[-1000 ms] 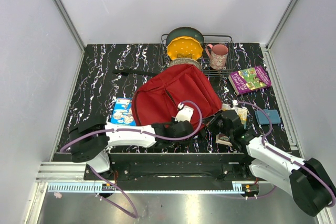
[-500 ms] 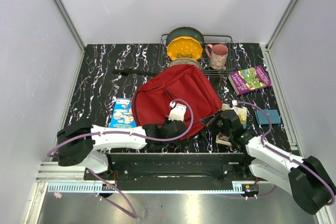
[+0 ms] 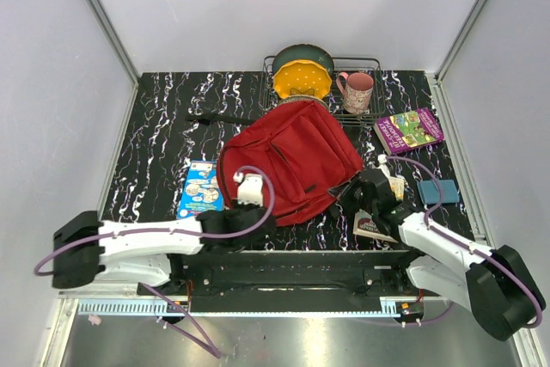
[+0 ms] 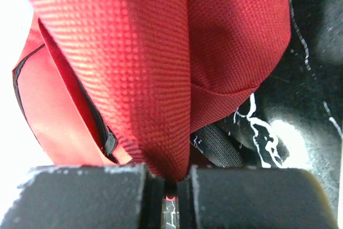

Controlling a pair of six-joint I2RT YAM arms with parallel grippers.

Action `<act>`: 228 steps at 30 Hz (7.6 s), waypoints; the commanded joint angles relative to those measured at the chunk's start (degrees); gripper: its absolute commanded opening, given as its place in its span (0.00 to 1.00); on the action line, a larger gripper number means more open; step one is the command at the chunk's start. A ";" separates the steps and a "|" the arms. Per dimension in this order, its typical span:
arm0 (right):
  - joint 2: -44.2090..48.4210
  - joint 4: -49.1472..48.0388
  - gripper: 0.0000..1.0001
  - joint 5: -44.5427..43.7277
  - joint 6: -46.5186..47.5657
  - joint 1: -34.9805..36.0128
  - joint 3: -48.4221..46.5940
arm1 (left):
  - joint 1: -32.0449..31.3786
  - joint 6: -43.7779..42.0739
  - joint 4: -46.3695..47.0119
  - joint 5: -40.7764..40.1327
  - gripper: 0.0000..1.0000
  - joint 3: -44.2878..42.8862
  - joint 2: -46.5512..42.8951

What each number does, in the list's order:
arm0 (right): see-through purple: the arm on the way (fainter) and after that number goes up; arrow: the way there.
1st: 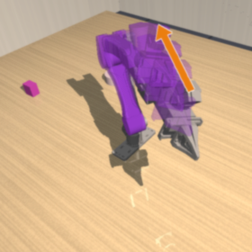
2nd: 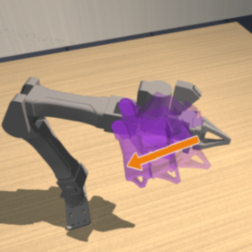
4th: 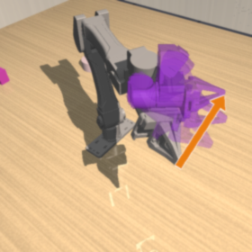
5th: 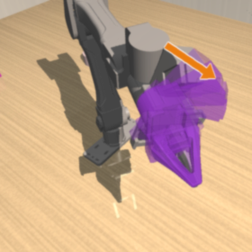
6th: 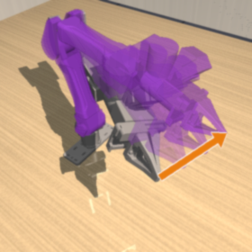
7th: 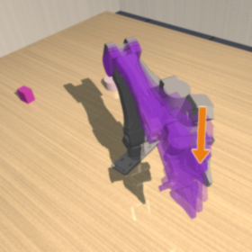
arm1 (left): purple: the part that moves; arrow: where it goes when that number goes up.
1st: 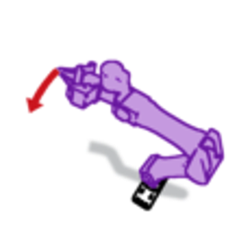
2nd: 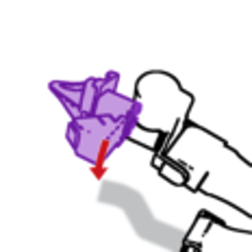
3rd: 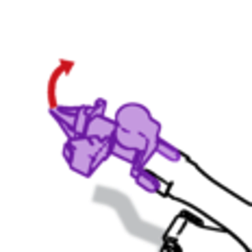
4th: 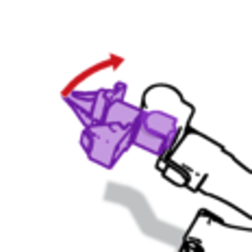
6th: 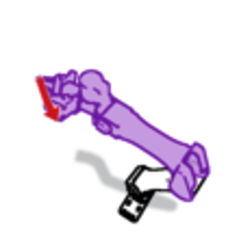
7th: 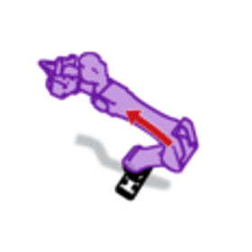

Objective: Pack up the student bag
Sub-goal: Unzip the student bag at the center of the board.

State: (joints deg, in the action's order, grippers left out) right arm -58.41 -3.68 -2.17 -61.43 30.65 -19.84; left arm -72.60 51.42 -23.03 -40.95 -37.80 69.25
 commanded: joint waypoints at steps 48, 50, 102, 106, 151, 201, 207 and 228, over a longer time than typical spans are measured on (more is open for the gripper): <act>6.39 10.66 0.82 22.26 -17.38 7.05 -9.34 | -0.70 -2.59 1.25 -1.50 0.00 -1.13 -14.76; 4.28 13.59 0.85 21.96 -20.04 10.11 -13.37 | -0.44 -0.10 -0.70 0.69 0.00 -2.36 -17.04; 6.44 6.85 0.00 -31.13 -50.02 35.79 4.10 | -0.70 2.98 -16.60 -6.50 0.00 0.80 -29.00; 25.05 22.73 0.00 -35.79 -44.67 35.79 4.19 | -0.27 4.65 -21.44 -9.06 0.00 1.24 -29.00; -7.14 26.63 0.00 -6.71 12.30 6.90 -24.02 | 0.18 -4.58 -4.05 -0.18 0.00 2.12 -23.38; 2.44 -1.40 0.88 3.14 -32.43 16.63 -2.14 | 0.18 -4.22 11.33 9.22 0.00 3.00 -9.14; -2.15 -11.61 0.19 3.93 -31.39 16.98 -1.26 | 0.18 -6.24 10.65 9.05 0.00 2.12 -8.87; 22.73 13.53 0.00 -4.94 -24.62 16.63 7.27 | 27.68 -13.45 -2.37 10.00 0.00 2.31 -6.95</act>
State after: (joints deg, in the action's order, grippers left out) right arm -36.27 6.04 -3.55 -89.03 47.53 -12.51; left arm -50.50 44.21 -20.56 -28.47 -33.98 58.65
